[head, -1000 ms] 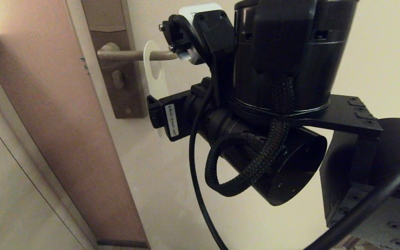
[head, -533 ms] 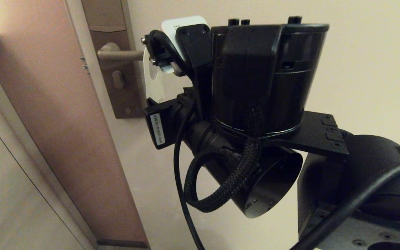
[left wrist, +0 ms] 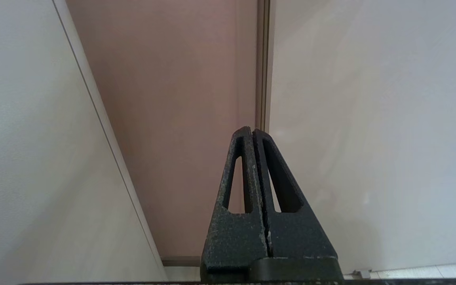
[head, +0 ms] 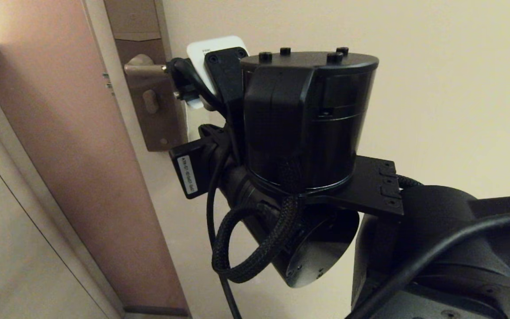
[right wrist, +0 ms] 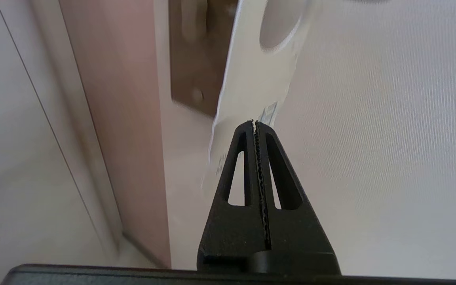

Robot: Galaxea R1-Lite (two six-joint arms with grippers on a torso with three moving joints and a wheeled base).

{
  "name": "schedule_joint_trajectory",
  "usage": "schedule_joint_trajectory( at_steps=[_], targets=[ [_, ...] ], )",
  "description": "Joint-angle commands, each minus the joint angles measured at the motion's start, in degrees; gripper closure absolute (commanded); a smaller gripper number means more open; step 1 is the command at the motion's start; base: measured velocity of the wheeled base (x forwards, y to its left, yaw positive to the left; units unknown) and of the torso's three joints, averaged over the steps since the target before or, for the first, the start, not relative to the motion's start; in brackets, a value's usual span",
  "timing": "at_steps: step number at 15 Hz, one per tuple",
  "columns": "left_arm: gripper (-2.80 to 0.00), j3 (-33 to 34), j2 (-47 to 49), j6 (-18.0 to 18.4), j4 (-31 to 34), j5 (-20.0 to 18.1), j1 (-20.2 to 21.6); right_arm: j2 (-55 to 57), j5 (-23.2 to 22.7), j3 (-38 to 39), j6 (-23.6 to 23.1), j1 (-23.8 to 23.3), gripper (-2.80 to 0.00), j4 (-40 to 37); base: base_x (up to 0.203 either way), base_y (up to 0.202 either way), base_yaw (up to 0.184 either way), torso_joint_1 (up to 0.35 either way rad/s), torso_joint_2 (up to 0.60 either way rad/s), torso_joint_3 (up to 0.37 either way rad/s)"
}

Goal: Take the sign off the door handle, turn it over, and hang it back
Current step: Hang the sign back with the other side facing out

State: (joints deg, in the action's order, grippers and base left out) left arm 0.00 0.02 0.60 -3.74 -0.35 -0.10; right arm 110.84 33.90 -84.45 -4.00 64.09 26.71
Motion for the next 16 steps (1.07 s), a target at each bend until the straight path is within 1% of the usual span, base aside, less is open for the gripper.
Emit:
schedule_joint_trajectory(
  at_steps=[1, 5, 10, 16],
  targets=[
    [0.00, 0.0, 0.0, 0.0, 0.0, 0.0, 0.0, 1.6, 0.2, -0.3, -0.4, 0.0, 0.00, 1.9, 0.000, 0.000, 0.000, 0.000, 0.00, 0.000],
    [0.00, 0.0, 0.0, 0.0, 0.0, 0.0, 0.0, 5.3, 0.3, -4.0, -2.4, 0.0, 0.00, 7.4, 0.000, 0.000, 0.000, 0.000, 0.00, 0.000],
    [0.00, 0.0, 0.0, 0.0, 0.0, 0.0, 0.0, 9.7, 0.3, -6.5, -6.3, -0.1, 0.00, 14.4, 0.000, 0.000, 0.000, 0.000, 0.00, 0.000],
    [0.00, 0.0, 0.0, 0.0, 0.0, 0.0, 0.0, 11.0, 0.4, -6.9, -6.4, -0.6, 0.00, 15.3, 0.000, 0.000, 0.000, 0.000, 0.00, 0.000]
  ],
)
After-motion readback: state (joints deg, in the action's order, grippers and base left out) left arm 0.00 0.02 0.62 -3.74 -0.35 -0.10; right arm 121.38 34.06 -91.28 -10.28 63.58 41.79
